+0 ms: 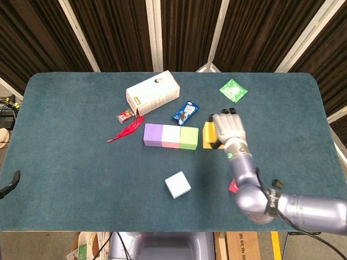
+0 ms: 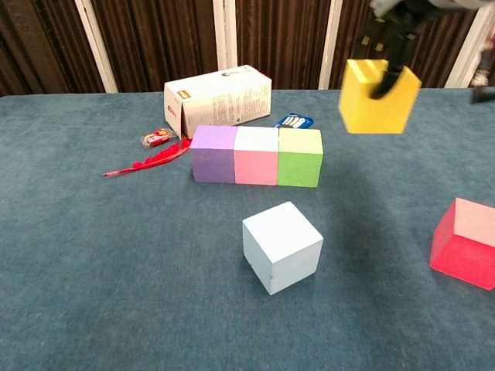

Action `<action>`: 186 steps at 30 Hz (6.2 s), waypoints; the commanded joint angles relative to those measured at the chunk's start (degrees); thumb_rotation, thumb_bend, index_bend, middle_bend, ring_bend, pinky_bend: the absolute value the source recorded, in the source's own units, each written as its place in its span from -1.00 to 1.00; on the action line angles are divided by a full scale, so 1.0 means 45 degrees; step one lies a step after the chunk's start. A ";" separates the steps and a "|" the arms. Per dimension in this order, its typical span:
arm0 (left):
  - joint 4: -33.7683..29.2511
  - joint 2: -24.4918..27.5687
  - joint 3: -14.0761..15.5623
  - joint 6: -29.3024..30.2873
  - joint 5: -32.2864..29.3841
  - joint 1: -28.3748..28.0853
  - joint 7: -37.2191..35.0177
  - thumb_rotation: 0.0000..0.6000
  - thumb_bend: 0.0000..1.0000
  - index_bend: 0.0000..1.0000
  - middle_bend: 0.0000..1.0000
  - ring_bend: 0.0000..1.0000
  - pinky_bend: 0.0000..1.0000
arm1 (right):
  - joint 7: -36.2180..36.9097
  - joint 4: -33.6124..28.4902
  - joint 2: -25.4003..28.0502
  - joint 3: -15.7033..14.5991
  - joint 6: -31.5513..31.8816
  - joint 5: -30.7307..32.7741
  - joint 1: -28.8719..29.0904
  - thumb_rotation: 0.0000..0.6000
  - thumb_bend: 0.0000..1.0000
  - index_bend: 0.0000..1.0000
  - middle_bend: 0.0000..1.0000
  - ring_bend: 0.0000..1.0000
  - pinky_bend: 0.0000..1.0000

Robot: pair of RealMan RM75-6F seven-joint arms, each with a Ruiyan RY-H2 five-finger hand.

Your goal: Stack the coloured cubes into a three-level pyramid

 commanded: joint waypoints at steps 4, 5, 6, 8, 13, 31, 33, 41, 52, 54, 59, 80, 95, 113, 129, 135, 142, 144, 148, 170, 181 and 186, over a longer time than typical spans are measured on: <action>-0.0149 0.0108 0.0034 -0.0183 -0.0131 -0.0015 -0.0051 1.00 -0.30 -0.91 -0.97 -1.00 -1.00 | -0.0744 0.0976 -0.1527 0.0581 0.0980 0.1179 0.1413 1.00 -0.47 -0.22 -0.29 -0.75 -1.00; -0.0166 0.0116 0.0043 -0.0194 -0.0139 -0.0013 -0.0051 1.00 -0.30 -0.91 -0.97 -1.00 -1.00 | -0.0715 0.1130 -0.1716 0.0632 0.1030 0.1214 0.1491 1.00 -0.47 -0.23 -0.29 -0.75 -1.00; -0.0193 0.0127 0.0055 -0.0215 -0.0150 -0.0013 -0.0061 1.00 -0.30 -0.91 -0.97 -1.00 -1.00 | -0.0653 0.1370 -0.2010 0.0701 0.1098 0.1214 0.1596 1.00 -0.47 -0.22 -0.29 -0.75 -1.00; -0.0214 0.0138 0.0065 -0.0239 -0.0164 -0.0015 -0.0074 1.00 -0.30 -0.91 -0.97 -1.00 -1.00 | -0.0615 0.1641 -0.2340 0.0719 0.1171 0.1132 0.1704 1.00 -0.47 -0.22 -0.29 -0.75 -1.00; -0.0198 0.0133 0.0016 -0.0338 -0.0337 -0.0051 -0.0058 1.00 -0.30 -0.91 -0.97 -1.00 -1.00 | -0.0704 0.2636 -0.3471 0.0575 0.1281 0.0838 0.1946 1.00 -0.47 -0.22 -0.29 -0.75 -1.00; -0.0070 -0.0042 -0.0096 -0.0513 -0.0694 -0.0188 0.0061 1.00 -0.31 -0.91 -0.97 -1.00 -1.00 | -0.1520 0.5046 -0.5088 0.1152 0.1003 0.1064 0.2108 1.00 -0.47 -0.22 -0.29 -0.75 -1.00; -0.0060 -0.0059 -0.0121 -0.0539 -0.0771 -0.0198 0.0056 1.00 -0.30 -0.91 -0.97 -1.00 -1.00 | -0.1740 0.5304 -0.5276 0.1238 0.0975 0.1195 0.2174 1.00 -0.47 -0.22 -0.29 -0.75 -1.00; -0.0019 -0.0064 -0.0207 -0.0560 -0.0940 -0.0225 0.0037 1.00 -0.30 -0.91 -0.97 -1.00 -1.00 | -0.2274 0.6178 -0.5830 0.1628 0.0912 0.1292 0.2334 1.00 -0.47 -0.22 -0.29 -0.75 -1.00; 0.0016 -0.0089 -0.0230 -0.0554 -0.1002 -0.0251 0.0031 1.00 -0.31 -0.91 -0.97 -1.00 -1.00 | -0.2702 0.6622 -0.6244 0.1919 0.0934 0.1118 0.2283 1.00 -0.47 -0.22 -0.29 -0.75 -1.00; 0.0006 -0.0084 -0.0241 -0.0526 -0.1001 -0.0244 0.0006 1.00 -0.31 -0.91 -0.97 -1.00 -1.00 | -0.2739 0.6685 -0.6298 0.1956 0.0908 0.1093 0.2253 1.00 -0.47 -0.22 -0.29 -0.75 -1.00; 0.0010 -0.0084 -0.0241 -0.0506 -0.1002 -0.0242 -0.0018 1.00 -0.31 -0.91 -0.97 -1.00 -1.00 | -0.2859 0.6803 -0.6399 0.2089 0.0948 0.1014 0.2192 1.00 -0.47 -0.22 -0.29 -0.75 -1.00; 0.0051 -0.0102 -0.0290 -0.0505 -0.1122 -0.0270 -0.0047 1.00 -0.31 -0.91 -0.97 -1.00 -1.00 | -0.3445 0.6994 -0.6812 0.2626 0.1222 0.0857 0.2043 1.00 -0.47 -0.22 -0.29 -0.75 -1.00; 0.0047 -0.0096 -0.0312 -0.0430 -0.1133 -0.0257 -0.0088 1.00 -0.30 -0.91 -0.98 -1.00 -1.00 | -0.3676 0.7104 -0.6947 0.2901 0.1310 0.0704 0.1842 1.00 -0.47 -0.22 -0.29 -0.75 -1.00; 0.0083 -0.0149 -0.0313 -0.0425 -0.1160 -0.0281 -0.0033 1.00 -0.30 -0.91 -0.98 -1.00 -1.00 | -0.3914 0.7281 -0.7120 0.3116 0.1287 0.0622 0.1690 1.00 -0.47 -0.22 -0.29 -0.75 -1.00; 0.0096 -0.0179 -0.0336 -0.0388 -0.1188 -0.0282 -0.0014 1.00 -0.30 -0.91 -0.98 -1.00 -1.00 | -0.4079 0.7303 -0.7150 0.3328 0.1335 0.0571 0.1583 1.00 -0.47 -0.33 -0.38 -0.75 -1.00; 0.0093 -0.0190 -0.0326 -0.0395 -0.1187 -0.0287 -0.0001 1.00 -0.31 -0.91 -0.98 -1.00 -1.00 | -0.4186 0.7223 -0.7134 0.3390 0.1342 0.0606 0.1572 1.00 -0.47 -0.34 -0.38 -0.75 -1.00; 0.0083 -0.0186 -0.0343 -0.0381 -0.1205 -0.0281 -0.0032 1.00 -0.31 -0.91 -0.98 -1.00 -1.00 | -0.4288 0.7134 -0.7124 0.3450 0.1447 0.0643 0.1579 1.00 -0.47 -0.34 -0.38 -0.75 -1.00; 0.0081 -0.0184 -0.0347 -0.0380 -0.1211 -0.0279 -0.0041 1.00 -0.30 -0.91 -0.98 -1.00 -1.00 | -0.4293 0.7117 -0.7118 0.3479 0.1476 0.0633 0.1583 1.00 -0.47 -0.34 -0.38 -0.75 -1.00; 0.0072 -0.0189 -0.0361 -0.0357 -0.1218 -0.0274 -0.0046 1.00 -0.30 -0.91 -0.98 -1.00 -1.00 | -0.4291 0.7084 -0.7118 0.3510 0.1545 0.0584 0.1601 1.00 -0.47 -0.34 -0.38 -0.75 -1.00; 0.0046 -0.0191 -0.0403 -0.0300 -0.1261 -0.0252 -0.0070 1.00 -0.31 -0.91 -0.99 -1.00 -1.00 | -0.4526 0.7108 -0.7190 0.3678 0.1646 0.0774 0.1580 1.00 -0.47 -0.37 -0.41 -0.78 -1.00; 0.0056 -0.0212 -0.0407 -0.0307 -0.1279 -0.0259 -0.0043 1.00 -0.30 -0.91 -0.99 -1.00 -1.00 | -0.4571 0.7177 -0.7225 0.3724 0.1599 0.0782 0.1549 1.00 -0.47 -0.47 -0.47 -0.80 -1.00; 0.0067 -0.0219 -0.0415 -0.0306 -0.1291 -0.0261 -0.0040 1.00 -0.31 -0.91 -0.99 -1.00 -1.00 | -0.4660 0.7184 -0.7232 0.3734 0.1611 0.0837 0.1556 1.00 -0.47 -0.47 -0.47 -0.80 -1.00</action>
